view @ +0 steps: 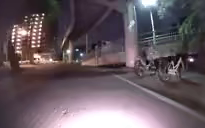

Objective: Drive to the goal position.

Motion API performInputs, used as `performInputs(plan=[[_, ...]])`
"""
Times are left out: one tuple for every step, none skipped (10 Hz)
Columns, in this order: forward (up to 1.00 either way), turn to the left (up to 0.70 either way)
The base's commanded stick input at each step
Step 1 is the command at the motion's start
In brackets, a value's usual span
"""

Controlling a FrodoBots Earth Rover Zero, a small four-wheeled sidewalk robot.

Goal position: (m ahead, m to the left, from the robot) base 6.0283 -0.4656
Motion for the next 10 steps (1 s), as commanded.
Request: performInputs(plan=[[0.7, 0.0], [0.7, 0.0], [0.7, 0.0], [0.7, 0.0], [0.7, 0.0], [0.7, 0.0], [0.7, 0.0], [0.7, -0.03], [0.7, -0.12], [0.7, -0.14]])
